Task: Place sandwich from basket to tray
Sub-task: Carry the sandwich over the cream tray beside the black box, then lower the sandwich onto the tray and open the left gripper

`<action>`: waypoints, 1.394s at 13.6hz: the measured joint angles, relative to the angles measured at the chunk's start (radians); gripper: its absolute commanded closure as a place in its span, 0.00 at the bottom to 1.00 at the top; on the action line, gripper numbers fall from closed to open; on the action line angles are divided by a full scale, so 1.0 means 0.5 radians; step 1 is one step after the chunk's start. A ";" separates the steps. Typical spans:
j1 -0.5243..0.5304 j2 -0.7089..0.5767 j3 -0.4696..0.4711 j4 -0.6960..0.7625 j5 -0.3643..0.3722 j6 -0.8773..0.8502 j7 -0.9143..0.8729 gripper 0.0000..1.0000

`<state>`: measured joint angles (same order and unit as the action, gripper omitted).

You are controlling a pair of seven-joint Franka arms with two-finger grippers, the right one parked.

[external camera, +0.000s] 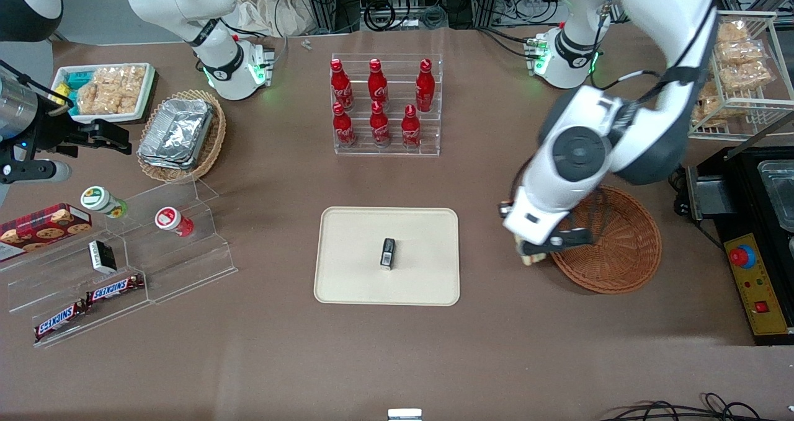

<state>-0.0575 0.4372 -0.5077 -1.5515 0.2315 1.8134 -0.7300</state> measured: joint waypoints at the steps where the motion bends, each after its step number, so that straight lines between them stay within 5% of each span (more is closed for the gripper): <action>1: -0.005 0.054 -0.050 0.002 0.016 0.041 -0.007 1.00; 5: -0.043 0.246 -0.143 0.013 0.046 0.250 0.005 1.00; 15: -0.239 0.631 -0.147 0.035 0.453 0.750 -0.016 1.00; 16: -0.243 0.664 -0.148 0.035 0.488 0.785 -0.016 0.88; 18: -0.247 0.721 -0.148 0.035 0.517 0.871 -0.016 0.00; 19: -0.247 0.736 -0.148 0.037 0.519 0.904 -0.015 0.00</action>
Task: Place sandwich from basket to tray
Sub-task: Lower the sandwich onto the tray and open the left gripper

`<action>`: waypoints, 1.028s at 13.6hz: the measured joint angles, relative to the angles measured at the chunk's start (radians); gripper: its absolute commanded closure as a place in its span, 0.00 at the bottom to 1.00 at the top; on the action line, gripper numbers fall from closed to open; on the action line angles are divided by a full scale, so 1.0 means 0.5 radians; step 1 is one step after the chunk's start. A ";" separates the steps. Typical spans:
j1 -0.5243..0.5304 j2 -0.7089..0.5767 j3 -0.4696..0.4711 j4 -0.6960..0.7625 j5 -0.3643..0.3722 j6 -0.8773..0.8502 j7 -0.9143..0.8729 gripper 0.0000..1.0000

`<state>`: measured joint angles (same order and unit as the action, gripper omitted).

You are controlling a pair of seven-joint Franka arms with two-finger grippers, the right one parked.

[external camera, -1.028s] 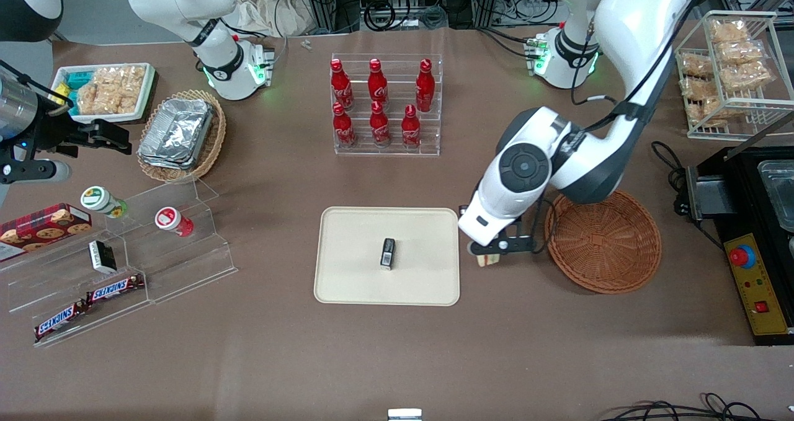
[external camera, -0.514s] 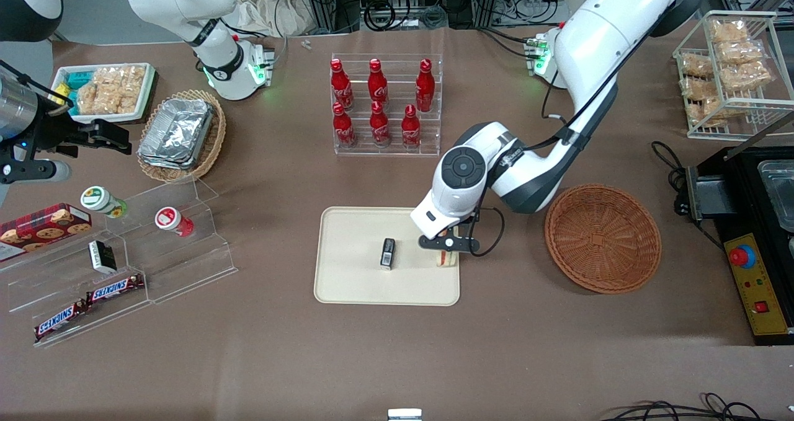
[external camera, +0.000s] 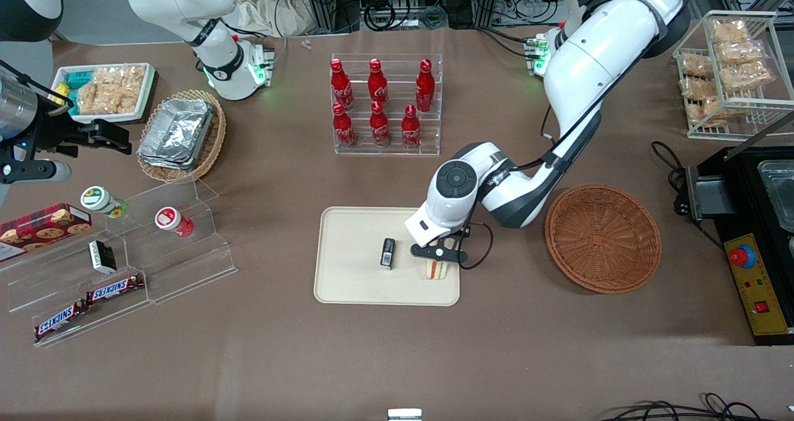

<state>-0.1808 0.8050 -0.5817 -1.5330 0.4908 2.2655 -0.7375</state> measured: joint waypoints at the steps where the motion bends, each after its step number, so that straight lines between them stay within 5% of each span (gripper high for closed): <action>1: 0.000 0.001 0.000 0.006 0.000 0.009 0.000 0.00; 5: 0.037 -0.039 0.001 0.084 0.001 -0.045 0.002 0.00; 9: 0.101 -0.315 -0.001 0.124 -0.002 -0.502 -0.020 0.00; 14: 0.405 -0.746 0.001 0.101 -0.292 -0.860 -0.017 0.00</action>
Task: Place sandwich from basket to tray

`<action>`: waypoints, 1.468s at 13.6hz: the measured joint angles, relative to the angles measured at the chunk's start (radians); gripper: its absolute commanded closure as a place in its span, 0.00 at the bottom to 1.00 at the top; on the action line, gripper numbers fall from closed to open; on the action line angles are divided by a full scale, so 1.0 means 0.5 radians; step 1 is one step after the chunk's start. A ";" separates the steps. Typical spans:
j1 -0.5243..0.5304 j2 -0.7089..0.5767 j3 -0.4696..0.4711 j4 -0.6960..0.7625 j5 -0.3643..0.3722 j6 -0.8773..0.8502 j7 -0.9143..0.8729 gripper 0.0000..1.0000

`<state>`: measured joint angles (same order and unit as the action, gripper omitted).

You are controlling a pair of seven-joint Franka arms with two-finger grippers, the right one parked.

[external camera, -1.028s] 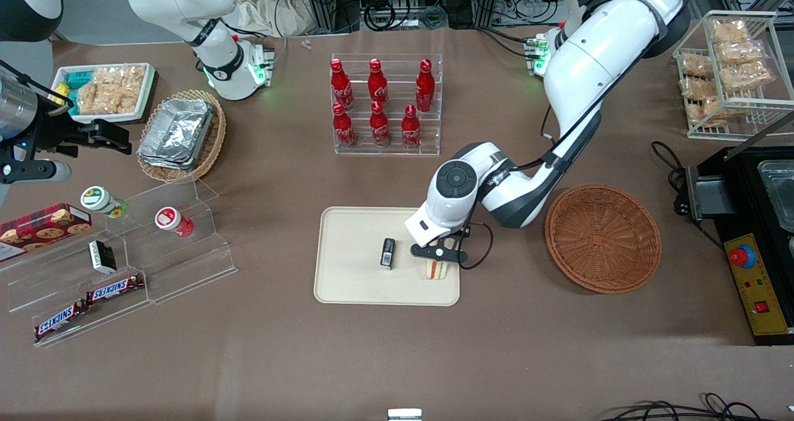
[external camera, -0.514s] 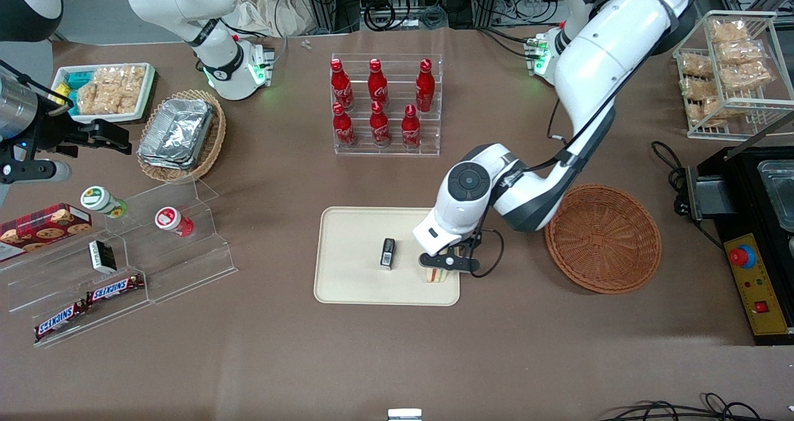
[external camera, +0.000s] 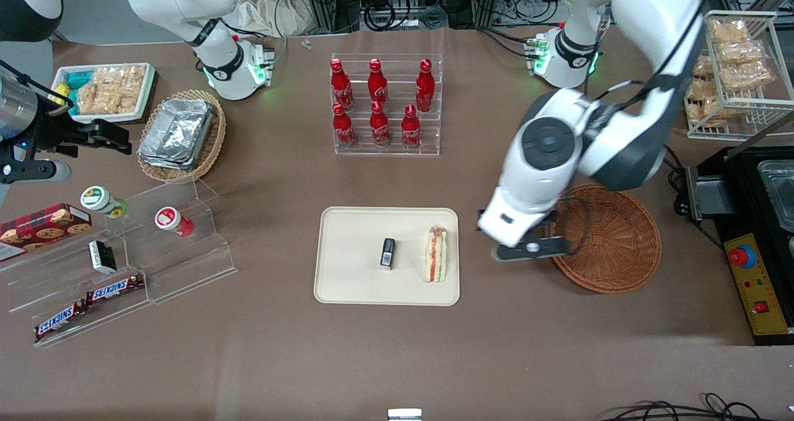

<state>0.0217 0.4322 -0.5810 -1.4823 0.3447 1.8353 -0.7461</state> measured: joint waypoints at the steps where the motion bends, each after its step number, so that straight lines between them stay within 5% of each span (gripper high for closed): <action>1: 0.073 -0.075 0.001 -0.043 -0.016 -0.016 0.003 0.00; 8: 0.404 -0.488 0.002 -0.239 -0.236 -0.088 0.014 0.00; 13: 0.546 -0.552 0.059 -0.265 -0.356 -0.120 0.371 0.00; 18: 0.277 -0.633 0.698 -0.263 -0.570 -0.155 0.999 0.00; 20: 0.243 -0.639 0.802 -0.233 -0.581 -0.155 1.099 0.00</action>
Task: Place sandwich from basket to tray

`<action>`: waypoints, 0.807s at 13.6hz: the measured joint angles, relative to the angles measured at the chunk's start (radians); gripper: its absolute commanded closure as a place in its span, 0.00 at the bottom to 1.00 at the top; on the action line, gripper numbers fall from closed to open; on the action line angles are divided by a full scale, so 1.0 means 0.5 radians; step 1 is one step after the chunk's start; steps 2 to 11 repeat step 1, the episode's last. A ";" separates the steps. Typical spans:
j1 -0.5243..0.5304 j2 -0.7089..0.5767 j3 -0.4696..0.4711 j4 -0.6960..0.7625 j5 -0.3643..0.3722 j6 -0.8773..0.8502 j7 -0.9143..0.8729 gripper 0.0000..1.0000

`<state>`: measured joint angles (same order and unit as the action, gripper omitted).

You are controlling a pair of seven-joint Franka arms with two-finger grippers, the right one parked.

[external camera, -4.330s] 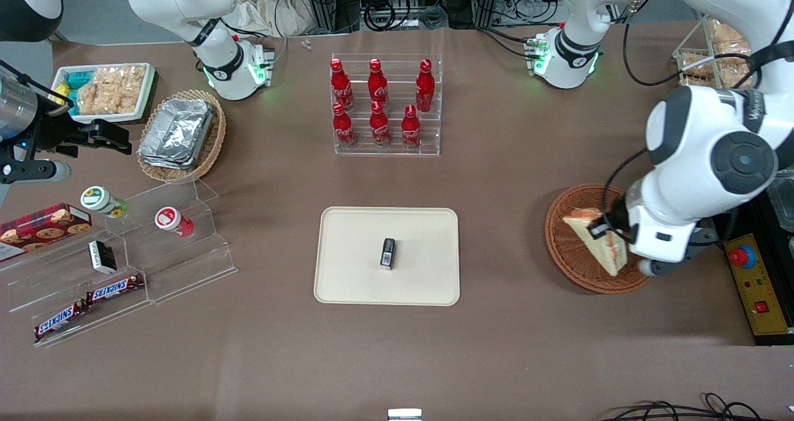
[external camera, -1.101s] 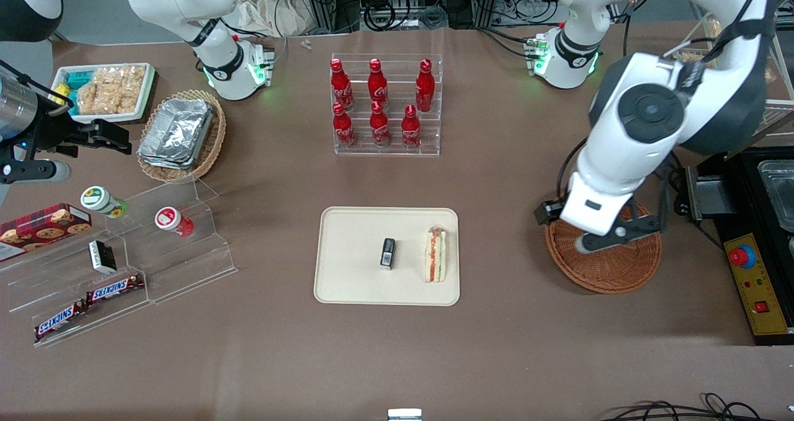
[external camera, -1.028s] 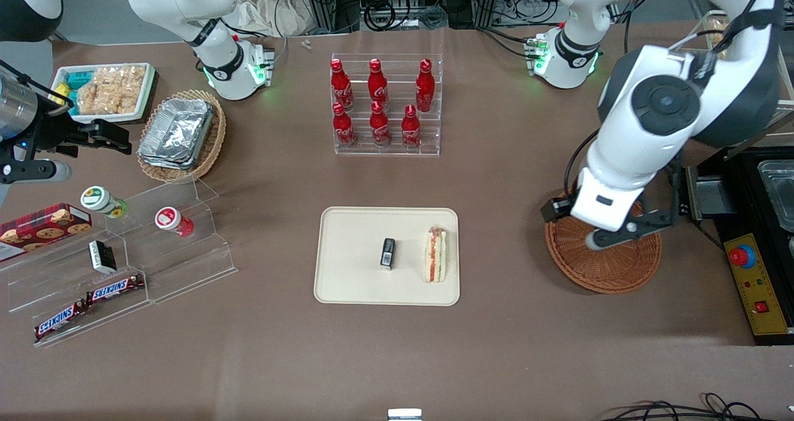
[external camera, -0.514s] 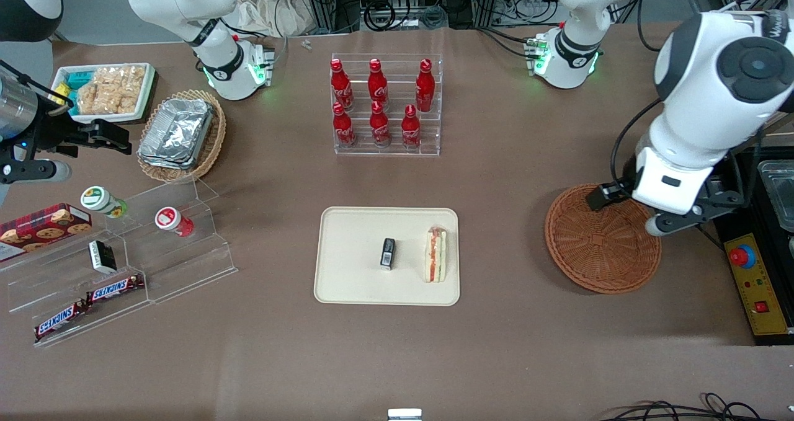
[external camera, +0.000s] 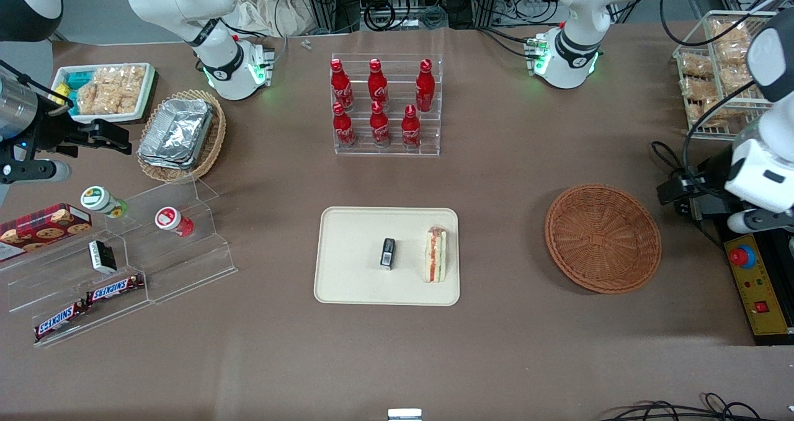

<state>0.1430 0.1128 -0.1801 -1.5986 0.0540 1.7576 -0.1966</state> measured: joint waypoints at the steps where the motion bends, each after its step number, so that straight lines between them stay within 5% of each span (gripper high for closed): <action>1: -0.010 0.000 0.012 0.016 -0.001 0.000 0.009 0.00; 11: -0.010 0.000 0.012 0.016 -0.001 0.000 0.009 0.00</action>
